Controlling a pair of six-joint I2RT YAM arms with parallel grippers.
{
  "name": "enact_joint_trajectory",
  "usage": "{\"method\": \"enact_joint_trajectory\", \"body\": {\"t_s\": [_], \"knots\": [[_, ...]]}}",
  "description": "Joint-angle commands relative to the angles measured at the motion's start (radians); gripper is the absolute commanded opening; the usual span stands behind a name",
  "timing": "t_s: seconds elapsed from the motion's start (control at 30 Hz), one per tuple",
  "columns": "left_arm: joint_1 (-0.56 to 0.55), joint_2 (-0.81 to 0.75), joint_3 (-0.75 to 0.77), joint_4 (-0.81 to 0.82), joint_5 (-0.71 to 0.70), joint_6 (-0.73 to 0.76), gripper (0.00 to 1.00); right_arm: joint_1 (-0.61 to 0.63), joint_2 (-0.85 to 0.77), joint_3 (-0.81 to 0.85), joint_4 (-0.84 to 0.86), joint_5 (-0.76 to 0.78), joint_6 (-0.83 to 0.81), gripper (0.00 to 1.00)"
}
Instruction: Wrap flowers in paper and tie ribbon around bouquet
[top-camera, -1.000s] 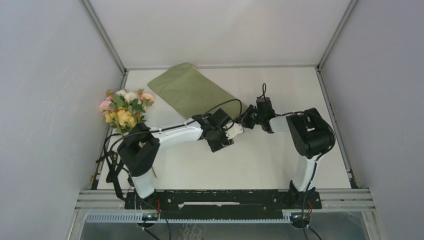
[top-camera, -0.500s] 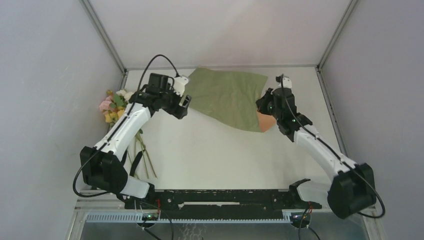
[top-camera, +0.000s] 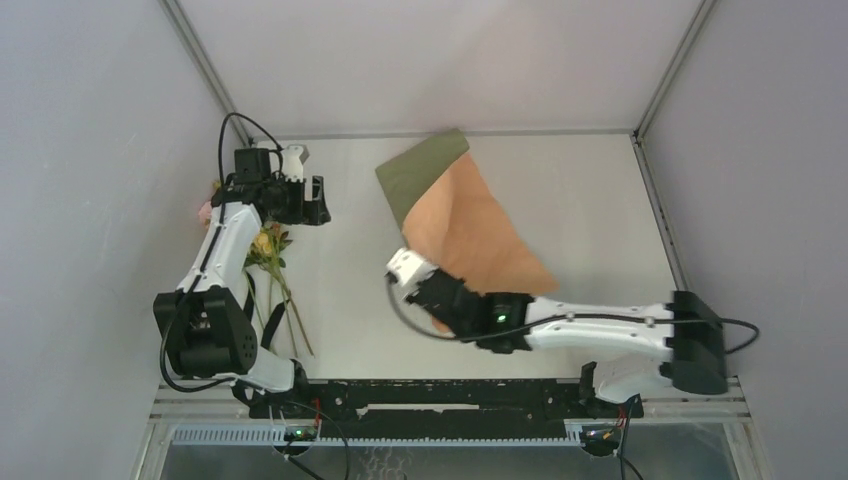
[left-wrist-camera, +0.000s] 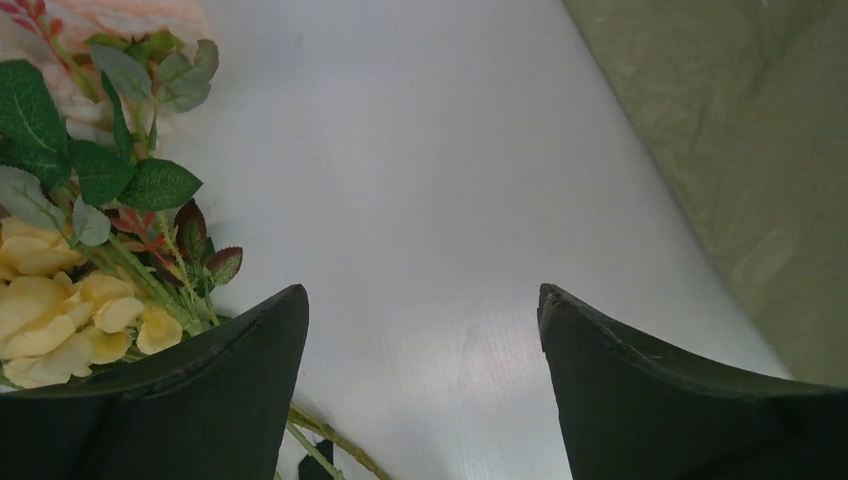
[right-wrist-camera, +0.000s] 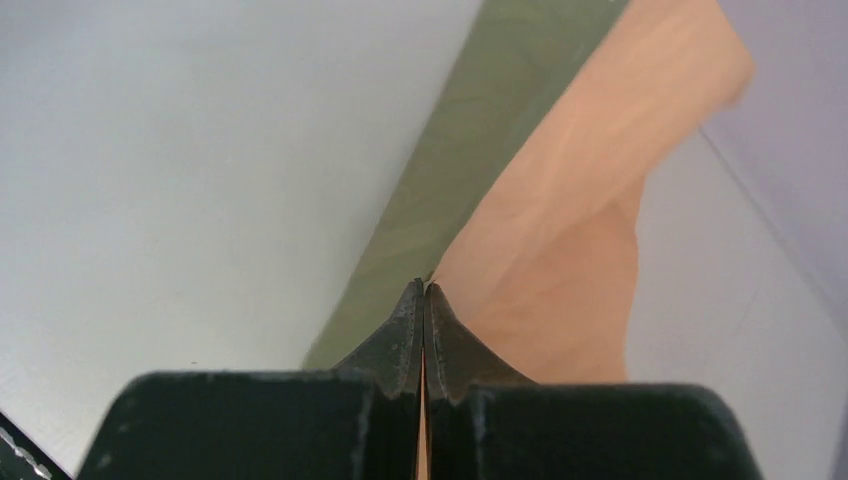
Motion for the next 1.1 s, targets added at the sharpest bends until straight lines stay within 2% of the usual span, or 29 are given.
{"method": "enact_joint_trajectory", "body": {"t_s": [0.0,0.07,0.17,0.23,0.3,0.43,0.53,0.73,0.83,1.07], "knots": [[0.043,-0.005,-0.031,0.025,0.03,-0.052,0.9,0.119,0.235,0.129,-0.035,0.101,-0.185,0.0],[0.072,-0.015,-0.037,0.025,0.044,-0.062,0.9,0.156,0.397,0.194,-0.072,0.13,-0.206,0.0],[0.093,-0.032,-0.05,0.011,0.062,-0.052,0.9,0.196,0.552,0.305,-0.151,0.112,-0.217,0.0],[0.092,-0.043,-0.061,-0.007,0.092,-0.035,0.92,0.219,0.604,0.337,-0.143,0.082,-0.241,0.0],[0.091,-0.057,-0.071,-0.03,0.14,-0.021,0.99,0.24,0.64,0.36,-0.138,0.061,-0.261,0.0],[0.07,-0.122,-0.094,-0.066,0.298,-0.001,1.0,0.268,0.698,0.405,-0.157,0.069,-0.293,0.0],[-0.015,-0.168,-0.101,-0.067,0.351,-0.002,1.0,0.276,0.719,0.416,-0.166,0.055,-0.298,0.0],[-0.28,-0.15,-0.087,-0.068,0.322,-0.016,1.0,0.278,0.729,0.418,-0.169,0.065,-0.299,0.0],[-0.385,-0.106,-0.06,-0.069,0.253,-0.02,1.0,0.282,0.73,0.418,-0.169,0.071,-0.3,0.0],[-0.482,0.002,-0.008,-0.072,0.071,-0.002,1.0,0.284,0.729,0.418,-0.179,0.072,-0.282,0.0]]}}
